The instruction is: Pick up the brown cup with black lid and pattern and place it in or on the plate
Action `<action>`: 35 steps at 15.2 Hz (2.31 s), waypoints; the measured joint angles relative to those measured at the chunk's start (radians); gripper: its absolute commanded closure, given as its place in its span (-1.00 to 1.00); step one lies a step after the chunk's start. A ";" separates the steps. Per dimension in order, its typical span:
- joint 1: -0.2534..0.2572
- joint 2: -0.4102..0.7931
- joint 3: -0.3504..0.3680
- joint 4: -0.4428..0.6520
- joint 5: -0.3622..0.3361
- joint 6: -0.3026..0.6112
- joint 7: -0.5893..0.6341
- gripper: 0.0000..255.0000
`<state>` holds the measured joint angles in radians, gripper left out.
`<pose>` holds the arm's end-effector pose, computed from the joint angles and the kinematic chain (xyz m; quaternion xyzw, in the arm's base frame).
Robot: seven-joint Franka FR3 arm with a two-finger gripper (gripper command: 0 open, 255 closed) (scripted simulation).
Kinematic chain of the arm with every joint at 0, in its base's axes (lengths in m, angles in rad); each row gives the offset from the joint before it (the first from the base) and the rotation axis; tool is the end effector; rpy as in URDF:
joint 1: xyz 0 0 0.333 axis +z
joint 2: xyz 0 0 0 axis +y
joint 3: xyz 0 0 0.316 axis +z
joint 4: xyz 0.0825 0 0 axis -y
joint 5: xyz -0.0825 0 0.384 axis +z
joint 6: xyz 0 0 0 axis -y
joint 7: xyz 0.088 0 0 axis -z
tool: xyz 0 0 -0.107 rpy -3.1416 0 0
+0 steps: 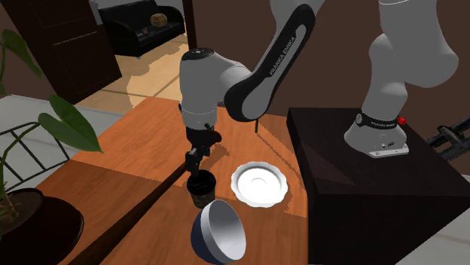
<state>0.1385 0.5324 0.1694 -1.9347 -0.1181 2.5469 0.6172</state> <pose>0.6040 0.1886 0.2198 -0.9917 0.1202 -0.0371 0.0264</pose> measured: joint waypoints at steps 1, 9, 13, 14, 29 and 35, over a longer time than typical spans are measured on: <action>0.007 0.033 -0.005 0.026 -0.004 0.012 0.010 -1.00; 0.037 0.190 -0.027 0.152 -0.021 0.052 0.037 -1.00; 0.040 0.207 -0.030 0.162 -0.023 0.060 0.039 -1.00; 0.040 0.207 -0.030 0.163 -0.023 0.060 0.039 -1.00; 0.038 0.200 -0.030 0.163 -0.023 0.058 0.038 1.00; 0.032 0.146 -0.020 0.147 -0.014 0.014 0.034 1.00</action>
<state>0.1707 0.6780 0.1496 -1.7875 -0.1322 2.5611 0.6508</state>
